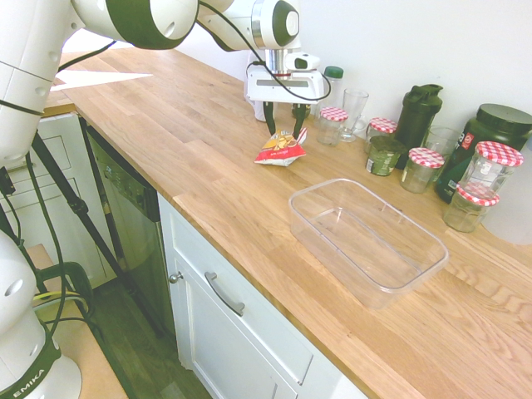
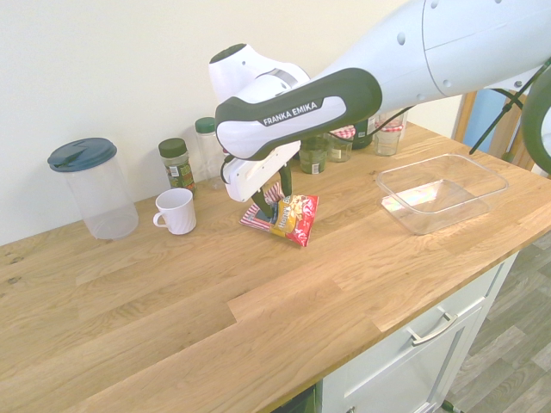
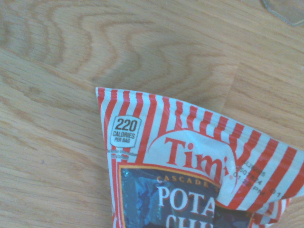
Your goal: Put the chip bag into the container
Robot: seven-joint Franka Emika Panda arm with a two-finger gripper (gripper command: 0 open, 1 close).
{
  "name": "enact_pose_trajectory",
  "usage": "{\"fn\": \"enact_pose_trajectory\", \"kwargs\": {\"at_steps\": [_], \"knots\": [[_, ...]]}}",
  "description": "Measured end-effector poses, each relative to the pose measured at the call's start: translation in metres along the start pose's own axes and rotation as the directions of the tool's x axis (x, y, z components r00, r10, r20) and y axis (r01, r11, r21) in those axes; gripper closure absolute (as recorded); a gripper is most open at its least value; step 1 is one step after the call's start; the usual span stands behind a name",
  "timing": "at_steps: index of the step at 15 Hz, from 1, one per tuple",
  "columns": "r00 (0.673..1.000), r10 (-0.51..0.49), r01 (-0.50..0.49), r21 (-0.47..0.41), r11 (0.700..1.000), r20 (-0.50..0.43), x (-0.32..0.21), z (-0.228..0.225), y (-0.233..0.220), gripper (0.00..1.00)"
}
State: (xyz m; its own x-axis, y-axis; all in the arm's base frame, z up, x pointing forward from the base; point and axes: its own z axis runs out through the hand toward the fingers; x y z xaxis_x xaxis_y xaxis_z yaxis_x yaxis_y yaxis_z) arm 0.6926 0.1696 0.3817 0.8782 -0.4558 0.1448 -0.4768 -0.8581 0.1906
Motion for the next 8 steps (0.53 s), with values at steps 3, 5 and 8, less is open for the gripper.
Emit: {"fn": "enact_pose_trajectory", "kwargs": {"at_steps": [3, 5, 8], "knots": [[1.000, 0.005, -0.005, -0.005, 1.000, -0.001, 0.0020, 0.0037, 0.0029, 1.00], [1.000, 0.008, -0.008, -0.008, 1.000, -0.002, 0.0034, 0.0050, 0.0047, 1.00], [1.000, 0.005, -0.005, -0.009, 1.000, 0.001, 0.0016, 0.0117, 0.0048, 1.00]]}}
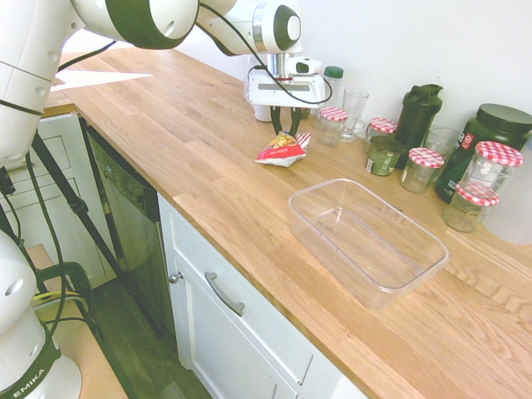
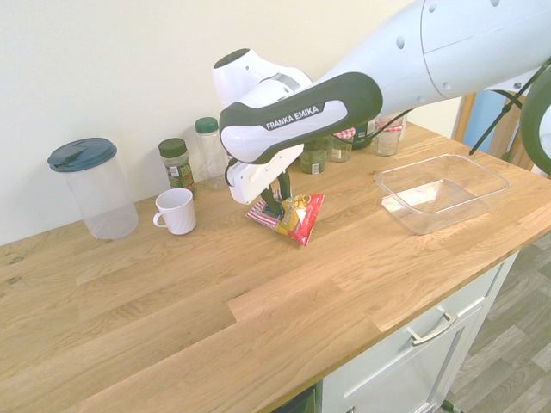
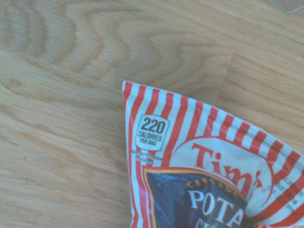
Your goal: Put the chip bag into the container
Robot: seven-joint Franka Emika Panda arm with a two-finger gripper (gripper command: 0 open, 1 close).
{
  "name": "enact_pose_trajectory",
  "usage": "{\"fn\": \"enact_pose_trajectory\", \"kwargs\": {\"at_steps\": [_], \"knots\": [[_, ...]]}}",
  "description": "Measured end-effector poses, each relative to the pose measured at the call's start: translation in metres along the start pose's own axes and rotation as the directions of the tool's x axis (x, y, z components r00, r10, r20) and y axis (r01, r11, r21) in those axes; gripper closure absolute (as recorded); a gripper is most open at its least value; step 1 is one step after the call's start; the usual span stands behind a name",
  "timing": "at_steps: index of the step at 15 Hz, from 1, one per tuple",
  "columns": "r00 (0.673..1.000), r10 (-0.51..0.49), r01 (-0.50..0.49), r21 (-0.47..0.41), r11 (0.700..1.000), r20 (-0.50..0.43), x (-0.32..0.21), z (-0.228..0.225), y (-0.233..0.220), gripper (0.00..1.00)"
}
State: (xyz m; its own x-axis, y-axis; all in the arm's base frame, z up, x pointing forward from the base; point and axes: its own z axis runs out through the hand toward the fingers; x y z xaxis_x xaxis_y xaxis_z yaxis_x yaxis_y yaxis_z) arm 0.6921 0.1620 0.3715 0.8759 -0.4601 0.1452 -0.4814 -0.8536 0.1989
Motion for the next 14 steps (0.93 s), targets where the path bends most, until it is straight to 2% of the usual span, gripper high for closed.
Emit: {"fn": "enact_pose_trajectory", "kwargs": {"at_steps": [5, 8, 11, 14], "knots": [[1.000, 0.007, -0.007, 0.012, 1.000, -0.013, 0.000, -0.003, 0.008, 1.00], [1.000, 0.011, -0.010, 0.034, 0.999, -0.026, -0.012, -0.024, 0.025, 1.00], [0.998, 0.038, -0.034, 0.068, 0.997, -0.051, -0.025, -0.068, 0.063, 1.00], [0.992, 0.108, -0.100, 0.112, 0.989, -0.064, -0.022, -0.107, 0.127, 1.00]]}}
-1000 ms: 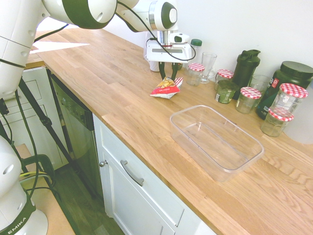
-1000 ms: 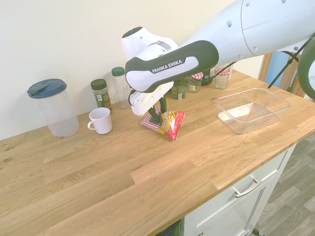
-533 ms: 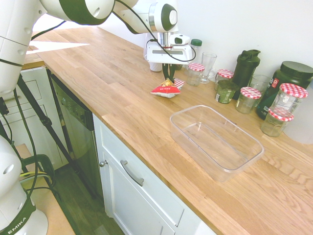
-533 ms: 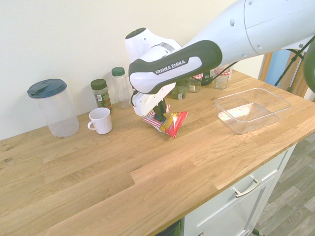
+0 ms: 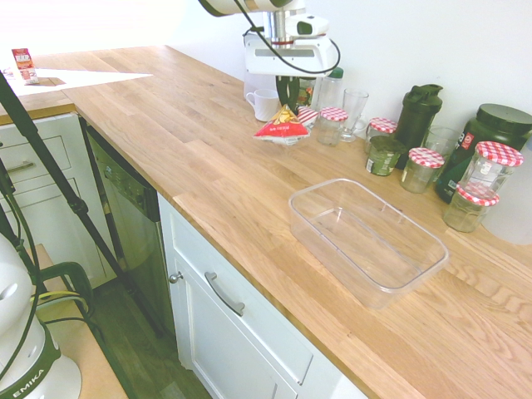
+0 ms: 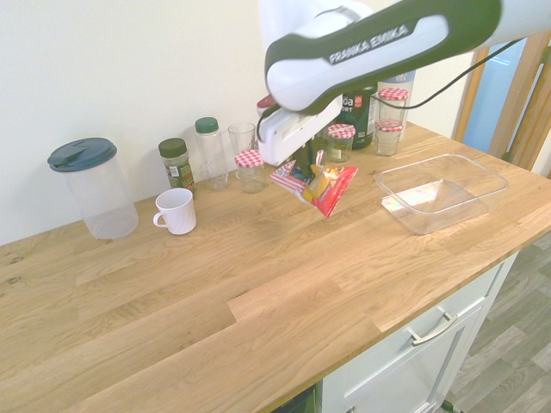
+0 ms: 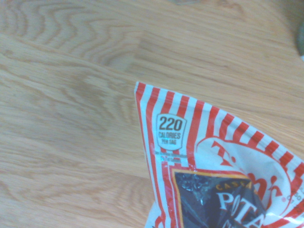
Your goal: Put the chip bag into the container
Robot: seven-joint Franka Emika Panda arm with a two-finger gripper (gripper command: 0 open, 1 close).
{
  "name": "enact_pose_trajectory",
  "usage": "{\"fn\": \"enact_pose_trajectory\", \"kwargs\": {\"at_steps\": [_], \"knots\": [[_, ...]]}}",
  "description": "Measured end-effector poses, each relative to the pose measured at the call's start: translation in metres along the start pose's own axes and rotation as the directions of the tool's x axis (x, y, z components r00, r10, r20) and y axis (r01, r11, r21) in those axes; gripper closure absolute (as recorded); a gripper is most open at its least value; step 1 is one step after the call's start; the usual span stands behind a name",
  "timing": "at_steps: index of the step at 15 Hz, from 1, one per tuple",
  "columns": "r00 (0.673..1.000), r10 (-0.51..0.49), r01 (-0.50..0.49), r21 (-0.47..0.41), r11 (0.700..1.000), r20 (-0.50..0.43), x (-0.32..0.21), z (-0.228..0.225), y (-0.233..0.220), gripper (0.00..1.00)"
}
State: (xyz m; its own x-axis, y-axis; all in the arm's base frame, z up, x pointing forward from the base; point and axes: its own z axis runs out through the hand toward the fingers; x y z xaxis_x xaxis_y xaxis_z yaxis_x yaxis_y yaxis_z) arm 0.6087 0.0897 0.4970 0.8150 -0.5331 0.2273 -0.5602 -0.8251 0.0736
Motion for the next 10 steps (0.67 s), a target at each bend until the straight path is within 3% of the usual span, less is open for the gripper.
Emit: {"fn": "enact_pose_trajectory", "kwargs": {"at_steps": [4, 10], "knots": [[0.996, 0.090, -0.091, 0.057, 0.994, 0.015, 0.043, -0.027, 0.102, 1.00], [0.986, 0.144, -0.151, 0.101, 0.983, 0.080, 0.088, 0.016, 0.210, 1.00]]}}
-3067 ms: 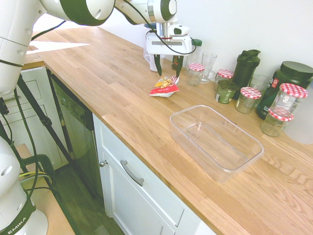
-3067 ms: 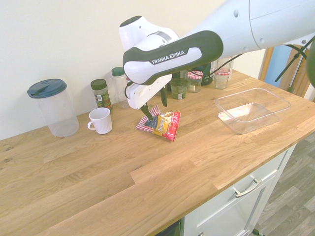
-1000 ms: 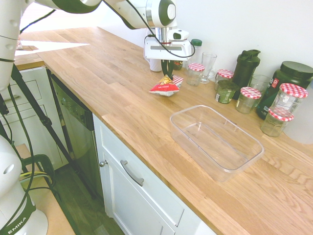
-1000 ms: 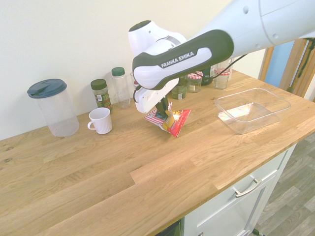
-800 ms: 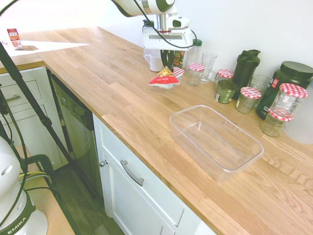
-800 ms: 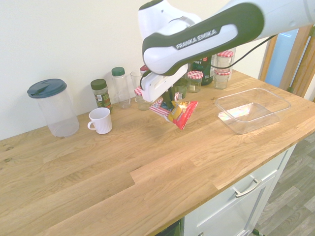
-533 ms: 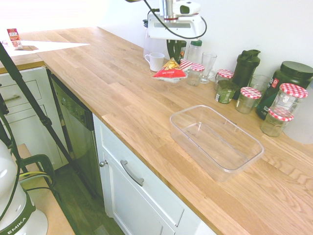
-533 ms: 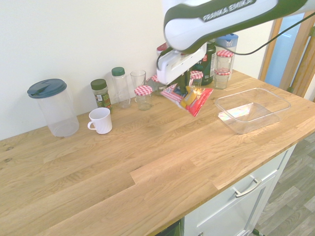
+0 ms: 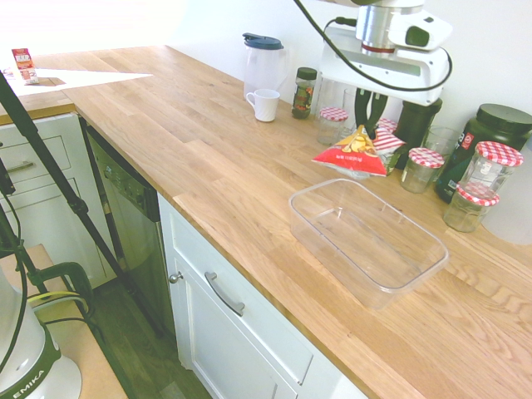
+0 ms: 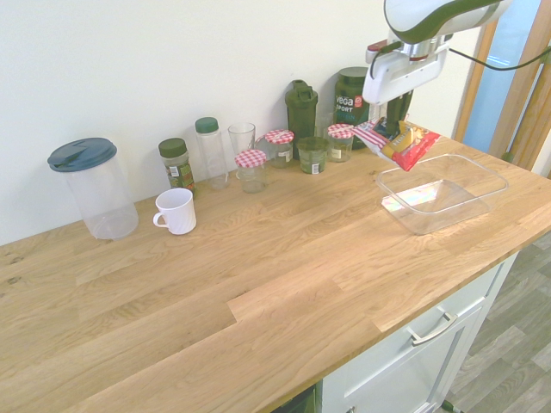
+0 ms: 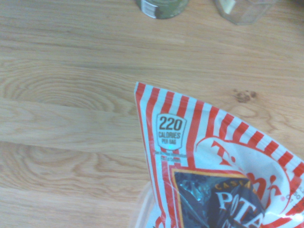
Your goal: Put the chip bag into the container
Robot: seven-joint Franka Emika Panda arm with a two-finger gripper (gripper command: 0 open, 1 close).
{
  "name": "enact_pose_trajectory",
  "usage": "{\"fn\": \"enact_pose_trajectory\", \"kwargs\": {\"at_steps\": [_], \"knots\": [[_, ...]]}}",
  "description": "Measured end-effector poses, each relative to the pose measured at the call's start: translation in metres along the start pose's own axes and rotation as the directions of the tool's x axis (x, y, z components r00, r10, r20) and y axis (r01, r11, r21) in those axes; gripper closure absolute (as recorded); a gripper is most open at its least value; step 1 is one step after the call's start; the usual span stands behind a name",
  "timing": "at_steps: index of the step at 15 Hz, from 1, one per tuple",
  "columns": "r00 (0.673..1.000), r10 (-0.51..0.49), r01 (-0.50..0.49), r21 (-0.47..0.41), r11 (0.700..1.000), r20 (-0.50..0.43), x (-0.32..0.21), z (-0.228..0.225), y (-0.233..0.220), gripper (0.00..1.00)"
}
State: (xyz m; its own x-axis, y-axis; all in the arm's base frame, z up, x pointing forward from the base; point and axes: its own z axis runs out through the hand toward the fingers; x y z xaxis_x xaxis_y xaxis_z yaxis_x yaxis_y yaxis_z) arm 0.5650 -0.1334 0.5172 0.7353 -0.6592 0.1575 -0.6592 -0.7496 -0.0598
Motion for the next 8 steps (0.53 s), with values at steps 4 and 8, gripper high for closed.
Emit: {"fn": "enact_pose_trajectory", "kwargs": {"at_steps": [4, 8], "knots": [[1.000, 0.007, -0.007, 0.029, 1.000, 0.023, 0.021, 0.023, 0.049, 1.00], [0.999, 0.009, -0.011, 0.044, 0.999, 0.049, 0.035, 0.058, 0.088, 1.00]]}}
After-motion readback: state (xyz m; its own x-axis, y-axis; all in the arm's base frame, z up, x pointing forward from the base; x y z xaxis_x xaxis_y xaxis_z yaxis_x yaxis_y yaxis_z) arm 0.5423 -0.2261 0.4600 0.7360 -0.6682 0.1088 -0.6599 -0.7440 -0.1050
